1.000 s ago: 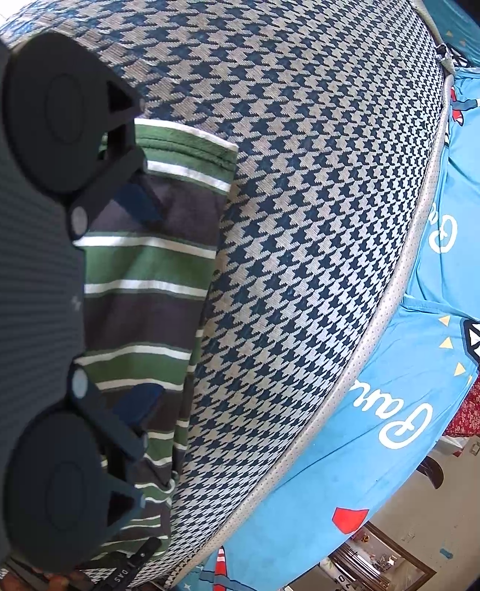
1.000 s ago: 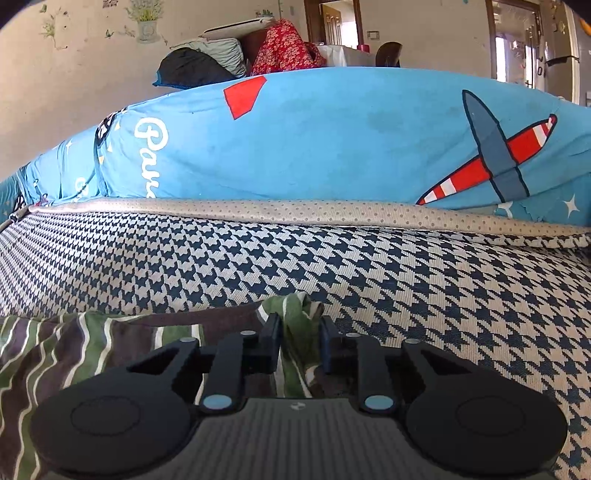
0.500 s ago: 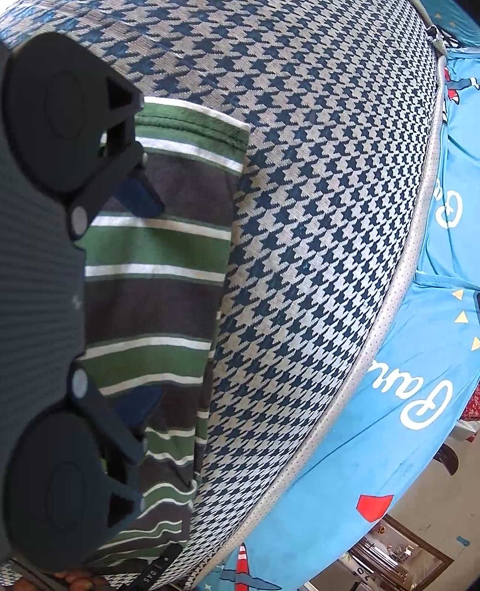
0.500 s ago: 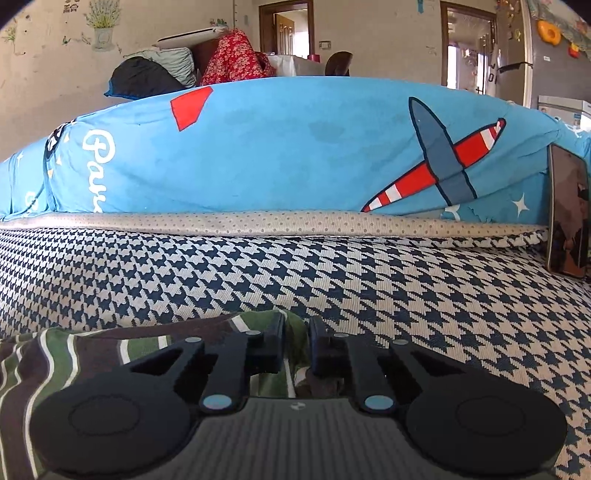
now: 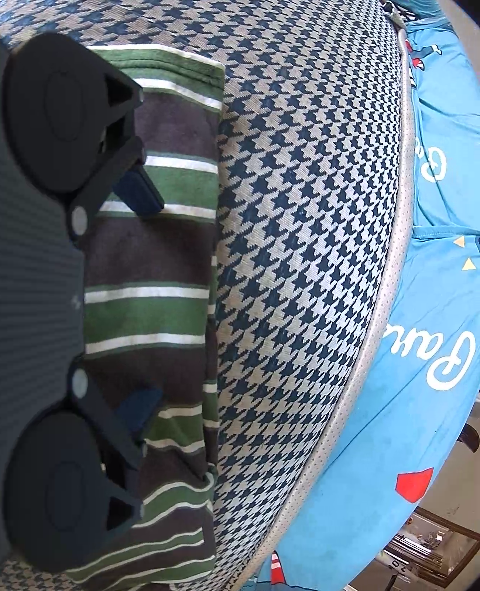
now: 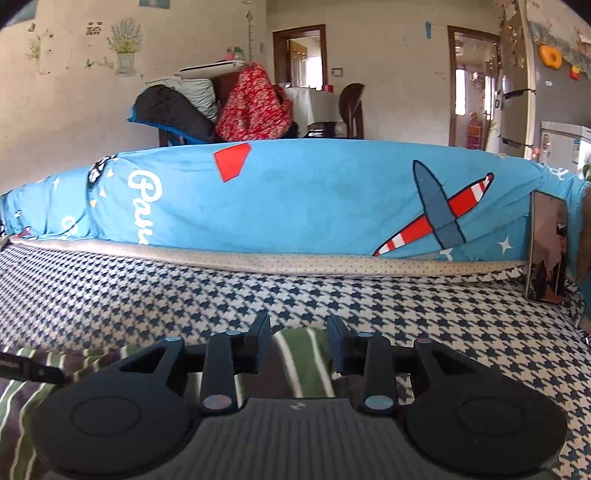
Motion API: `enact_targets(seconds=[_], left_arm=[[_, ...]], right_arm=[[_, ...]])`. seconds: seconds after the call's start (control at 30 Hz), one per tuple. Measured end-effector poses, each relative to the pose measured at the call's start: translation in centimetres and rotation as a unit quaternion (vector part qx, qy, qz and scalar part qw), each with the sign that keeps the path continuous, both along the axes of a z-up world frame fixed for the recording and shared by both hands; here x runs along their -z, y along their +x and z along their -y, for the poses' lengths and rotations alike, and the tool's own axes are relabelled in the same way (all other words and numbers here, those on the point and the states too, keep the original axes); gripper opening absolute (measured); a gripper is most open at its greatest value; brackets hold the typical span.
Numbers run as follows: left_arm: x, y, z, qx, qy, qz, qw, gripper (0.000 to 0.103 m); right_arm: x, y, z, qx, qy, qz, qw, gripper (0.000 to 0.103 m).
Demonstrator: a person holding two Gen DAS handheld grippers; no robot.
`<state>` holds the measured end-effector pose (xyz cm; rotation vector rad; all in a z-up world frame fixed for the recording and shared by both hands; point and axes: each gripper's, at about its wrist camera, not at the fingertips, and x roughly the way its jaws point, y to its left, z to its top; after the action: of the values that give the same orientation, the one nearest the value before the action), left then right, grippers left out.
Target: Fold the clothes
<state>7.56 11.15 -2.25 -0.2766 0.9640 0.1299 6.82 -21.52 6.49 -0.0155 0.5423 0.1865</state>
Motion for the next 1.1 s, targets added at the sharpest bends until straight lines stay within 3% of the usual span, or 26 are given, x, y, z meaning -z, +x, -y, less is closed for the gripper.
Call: enact_targets(seconds=[0.3, 0.43, 0.6, 0.77, 0.9, 1.1], left_arm=[[0.9, 2.2, 0.6, 0.003, 0.049, 0.005, 0.9988, 0.103], [0.4, 2.6, 0.1, -0.014, 0.030, 0.014, 0.9994, 0.103], [-1.6, 1.0, 0.6, 0.002, 0.007, 0.037, 0.9993, 0.103], [-2.3, -1.5, 3.0, 0.066, -0.011, 0.033, 0.9972, 0.103], [-1.9, -3.7, 6.1, 0.122, -0.003, 0.029, 0.9921, 0.103], [-1.3, -6.0, 8.1, 0.146, -0.007, 0.025, 0.9889, 0.103]], right_arm=[[2.3, -2.3, 2.6, -0.006, 0.077, -0.109, 0.991, 0.034], [3.0, -2.3, 2.7, 0.014, 0.022, -0.109, 0.994, 0.033], [2.9, -1.6, 4.9, 0.063, 0.037, -0.098, 0.993, 0.034], [3.0, -1.1, 4.8, 0.067, 0.040, -0.110, 0.991, 0.037], [3.1, -1.5, 4.2, 0.088, 0.031, -0.118, 0.989, 0.038], [1.5, -4.0, 2.9, 0.054, 0.055, -0.069, 0.995, 0.038]])
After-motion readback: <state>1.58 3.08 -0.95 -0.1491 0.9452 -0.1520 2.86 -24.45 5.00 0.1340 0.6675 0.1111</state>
